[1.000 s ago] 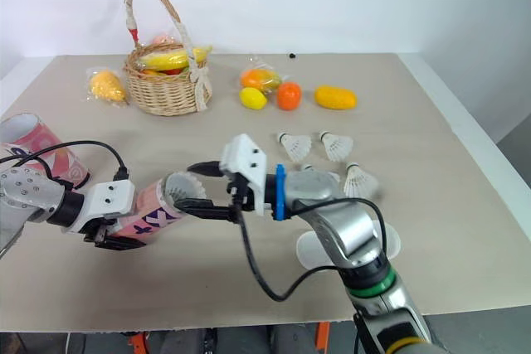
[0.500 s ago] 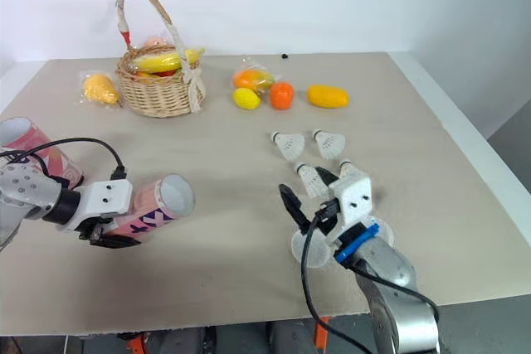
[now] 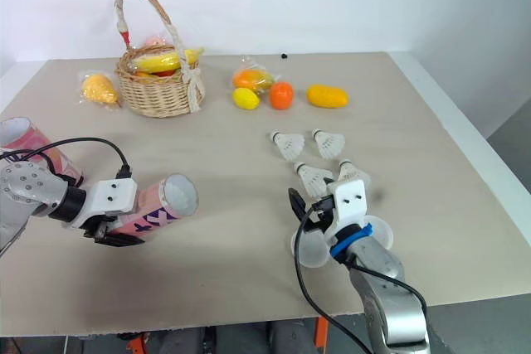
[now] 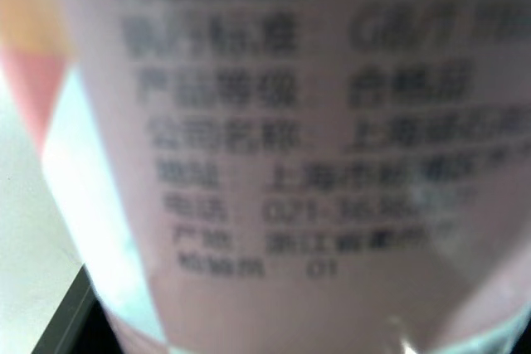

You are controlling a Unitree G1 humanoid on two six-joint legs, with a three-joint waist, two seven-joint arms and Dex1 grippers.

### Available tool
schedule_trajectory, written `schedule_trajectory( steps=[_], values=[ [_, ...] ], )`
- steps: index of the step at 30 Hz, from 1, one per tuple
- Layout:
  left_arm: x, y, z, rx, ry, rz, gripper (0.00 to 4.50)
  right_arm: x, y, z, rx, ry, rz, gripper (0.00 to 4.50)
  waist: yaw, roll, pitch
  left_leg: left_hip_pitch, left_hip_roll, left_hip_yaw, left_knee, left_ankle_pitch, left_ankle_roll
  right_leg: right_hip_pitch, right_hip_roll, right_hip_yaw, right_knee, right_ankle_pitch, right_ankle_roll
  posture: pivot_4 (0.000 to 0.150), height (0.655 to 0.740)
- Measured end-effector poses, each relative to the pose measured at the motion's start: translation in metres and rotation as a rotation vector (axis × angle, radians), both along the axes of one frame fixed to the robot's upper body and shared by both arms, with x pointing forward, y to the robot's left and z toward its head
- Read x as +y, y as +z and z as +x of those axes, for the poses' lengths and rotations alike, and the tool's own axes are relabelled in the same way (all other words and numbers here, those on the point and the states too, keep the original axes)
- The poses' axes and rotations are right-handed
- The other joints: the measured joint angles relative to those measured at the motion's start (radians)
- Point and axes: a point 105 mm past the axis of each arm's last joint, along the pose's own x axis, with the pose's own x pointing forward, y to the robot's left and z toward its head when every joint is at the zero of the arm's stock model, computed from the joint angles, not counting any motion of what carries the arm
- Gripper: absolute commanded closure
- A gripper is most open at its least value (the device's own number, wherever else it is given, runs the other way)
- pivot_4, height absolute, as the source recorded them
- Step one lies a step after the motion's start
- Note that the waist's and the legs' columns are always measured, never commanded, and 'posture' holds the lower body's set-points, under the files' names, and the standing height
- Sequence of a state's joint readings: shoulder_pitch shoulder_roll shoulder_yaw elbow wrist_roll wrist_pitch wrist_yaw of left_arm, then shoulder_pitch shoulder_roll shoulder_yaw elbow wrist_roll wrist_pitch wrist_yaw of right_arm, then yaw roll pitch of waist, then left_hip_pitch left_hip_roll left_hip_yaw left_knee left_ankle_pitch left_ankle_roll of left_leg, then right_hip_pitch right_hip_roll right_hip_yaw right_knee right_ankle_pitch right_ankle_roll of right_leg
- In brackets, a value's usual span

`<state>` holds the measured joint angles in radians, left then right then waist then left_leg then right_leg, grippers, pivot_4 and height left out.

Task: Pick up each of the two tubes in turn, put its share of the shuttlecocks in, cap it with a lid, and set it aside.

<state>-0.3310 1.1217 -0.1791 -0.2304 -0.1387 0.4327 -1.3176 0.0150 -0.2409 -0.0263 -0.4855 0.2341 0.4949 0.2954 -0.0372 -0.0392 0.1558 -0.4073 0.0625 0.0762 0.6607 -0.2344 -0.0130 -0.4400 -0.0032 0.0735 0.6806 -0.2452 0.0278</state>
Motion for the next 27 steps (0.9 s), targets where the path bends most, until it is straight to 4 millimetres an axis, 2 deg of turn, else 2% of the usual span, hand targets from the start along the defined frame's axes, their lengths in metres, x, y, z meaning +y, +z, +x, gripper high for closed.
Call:
schedule_trajectory(
  steps=[7,9,10,11,12,14,15,17,24,27],
  values=[
    [-0.001,0.0,-0.004,0.002,0.015,-0.007,1.24,0.01,-0.006,0.018,0.049,-0.012,0.041,0.04,-0.002,0.0,0.0,0.0,0.0,0.0,0.0,0.0,0.0,0.0,0.0,0.0,0.0,0.0,0.0,0.15,0.74],
    [-0.001,-0.001,-0.005,0.002,0.018,-0.011,1.24,0.009,-0.013,0.02,0.074,-0.021,0.045,1.03,-0.003,0.0,0.0,0.0,0.0,0.0,0.0,0.0,0.0,0.0,0.0,0.0,0.0,0.0,0.0,0.15,0.74],
    [-0.001,-0.001,-0.005,0.002,0.018,-0.011,1.24,0.009,-0.013,0.02,0.078,-0.022,0.046,1.28,-0.003,0.0,0.0,0.0,0.0,0.0,0.0,0.0,0.0,0.0,0.0,0.0,0.0,0.0,0.0,0.15,0.74],
    [-0.001,-0.001,-0.005,0.003,0.023,-0.014,1.24,0.009,-0.016,0.022,0.089,-0.025,0.045,1.76,-0.004,0.0,0.0,0.0,0.0,0.0,0.0,0.0,0.0,0.0,0.0,0.0,0.0,0.0,0.001,0.15,0.74],
    [-0.001,-0.001,-0.005,0.004,0.024,-0.015,1.24,0.009,-0.017,0.023,0.092,-0.026,0.045,2.36,-0.005,0.0,0.0,0.0,0.0,0.0,0.0,0.0,0.0,0.0,0.0,0.0,0.0,0.0,0.001,0.15,0.74],
    [-0.001,-0.001,-0.005,0.005,0.028,-0.016,1.24,0.008,-0.018,0.026,0.095,-0.032,0.047,3.0,-0.007,0.0,0.0,0.0,0.0,0.0,0.0,0.0,0.0,0.0,0.0,0.0,0.0,0.0,0.001,0.15,0.74],
    [-0.001,-0.001,-0.005,0.005,0.028,-0.016,1.24,0.007,-0.017,0.028,0.094,-0.037,0.052,3.58,-0.008,0.0,0.0,0.0,0.0,0.0,0.0,0.0,0.0,0.0,0.0,0.0,0.0,0.0,0.001,0.15,0.74],
    [-0.003,0.0,-0.006,0.002,0.022,-0.018,1.24,0.005,-0.014,0.031,0.084,-0.048,0.057,4.46,-0.008,0.0,0.0,0.0,0.0,0.0,0.0,0.0,0.0,0.0,0.0,0.0,0.0,0.0,0.001,0.15,0.74],
    [-0.004,0.0,-0.005,0.001,0.021,-0.022,1.24,0.003,-0.012,0.032,0.073,-0.036,0.068,4.46,-0.008,0.0,0.0,0.0,0.0,0.0,0.0,0.0,0.0,0.0,0.0,0.0,0.0,0.0,0.001,0.15,0.74],
    [-0.005,0.002,-0.003,-0.008,0.016,-0.025,1.24,0.023,0.012,0.015,0.0,0.187,0.031,4.46,-0.008,0.001,0.0,0.0,0.0,0.0,0.0,0.0,0.0,0.0,0.0,0.0,0.0,0.0,0.001,0.15,0.74]
  ],
)
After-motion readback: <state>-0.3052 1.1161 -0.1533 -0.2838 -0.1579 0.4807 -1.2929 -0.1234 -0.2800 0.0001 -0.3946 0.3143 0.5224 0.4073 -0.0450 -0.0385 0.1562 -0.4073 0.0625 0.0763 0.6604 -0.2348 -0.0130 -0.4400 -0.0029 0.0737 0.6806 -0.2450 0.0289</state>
